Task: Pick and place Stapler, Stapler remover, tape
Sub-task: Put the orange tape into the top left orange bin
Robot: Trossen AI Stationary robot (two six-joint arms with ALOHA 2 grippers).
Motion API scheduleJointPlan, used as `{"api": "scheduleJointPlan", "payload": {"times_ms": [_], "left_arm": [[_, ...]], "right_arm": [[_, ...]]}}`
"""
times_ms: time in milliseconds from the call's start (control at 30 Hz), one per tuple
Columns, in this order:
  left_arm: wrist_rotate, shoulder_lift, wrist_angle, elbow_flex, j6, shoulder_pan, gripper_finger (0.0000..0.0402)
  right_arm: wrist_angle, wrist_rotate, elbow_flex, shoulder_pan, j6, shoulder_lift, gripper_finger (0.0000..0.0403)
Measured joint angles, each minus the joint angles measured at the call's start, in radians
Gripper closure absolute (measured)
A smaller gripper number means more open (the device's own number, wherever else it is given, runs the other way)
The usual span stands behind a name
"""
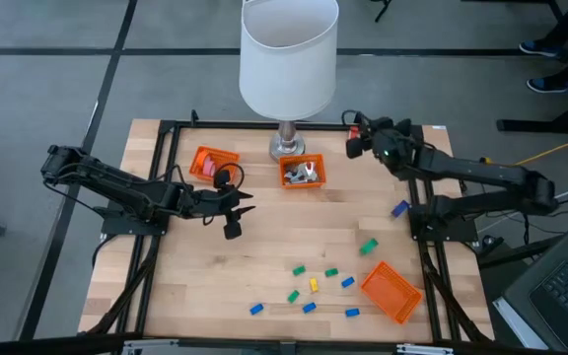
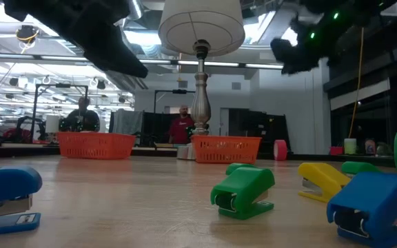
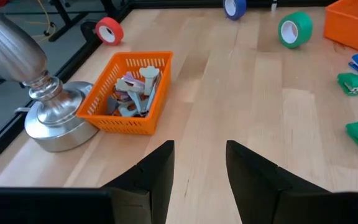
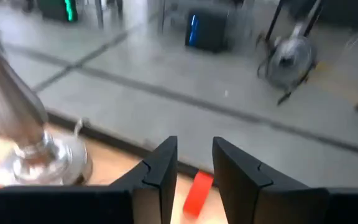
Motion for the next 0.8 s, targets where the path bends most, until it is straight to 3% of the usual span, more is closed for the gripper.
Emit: {"api": "scheduleJointPlan", "payload": {"times_ms": [133,267,567,800], "left_arm": [[0.0,0.0,0.0,0.0,0.0,0.0,0.0261],[-0.001,0.0,0.0,0.0,0.0,0.0,0.0261],[-0.002,0.0,0.0,0.0,0.0,0.0,0.0261],[-0.005,0.0,0.0,0.0,0.0,0.0,0.0261]], "right_arm": [[-0.036,-0.226,0.0,-0.115,0.076,0.055,0.0297],[-0.052,-0.345,0.0,-0.189,0.096,0.118,0.0297],[-0.05,-0.433,0.0,-0.269,0.067,0.219,0.0281],[-0.048,-0.394,0.0,-0.318,0.068,0.224,0.017]]}}
